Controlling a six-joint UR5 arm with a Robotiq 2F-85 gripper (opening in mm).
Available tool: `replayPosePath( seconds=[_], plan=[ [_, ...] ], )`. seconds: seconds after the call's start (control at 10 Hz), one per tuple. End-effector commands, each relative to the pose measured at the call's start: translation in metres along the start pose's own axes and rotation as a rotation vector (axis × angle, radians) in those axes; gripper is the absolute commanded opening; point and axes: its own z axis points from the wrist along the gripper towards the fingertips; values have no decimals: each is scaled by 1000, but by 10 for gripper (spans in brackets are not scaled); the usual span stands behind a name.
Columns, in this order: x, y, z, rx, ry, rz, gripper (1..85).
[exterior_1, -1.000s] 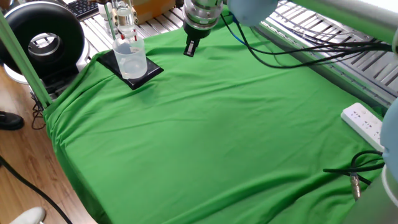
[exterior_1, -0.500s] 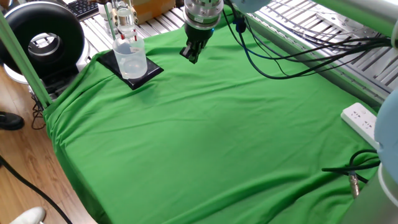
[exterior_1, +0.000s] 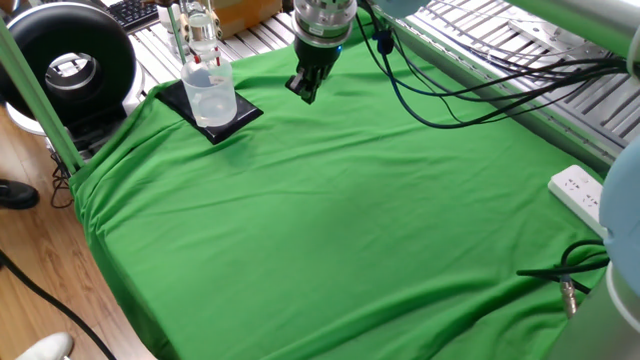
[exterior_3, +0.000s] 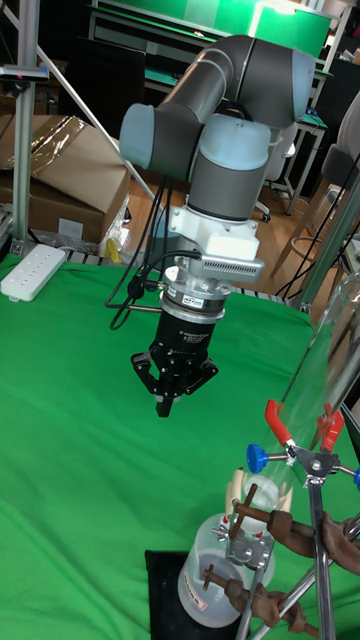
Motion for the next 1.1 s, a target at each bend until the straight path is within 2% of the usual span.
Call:
replayPosePath(
  seconds=[0.0, 1.0],
  plan=[
    [-2, 5, -2, -17, -1, 20, 13],
    [-7, 9, -3, -17, 4, 36, 13]
  ],
)
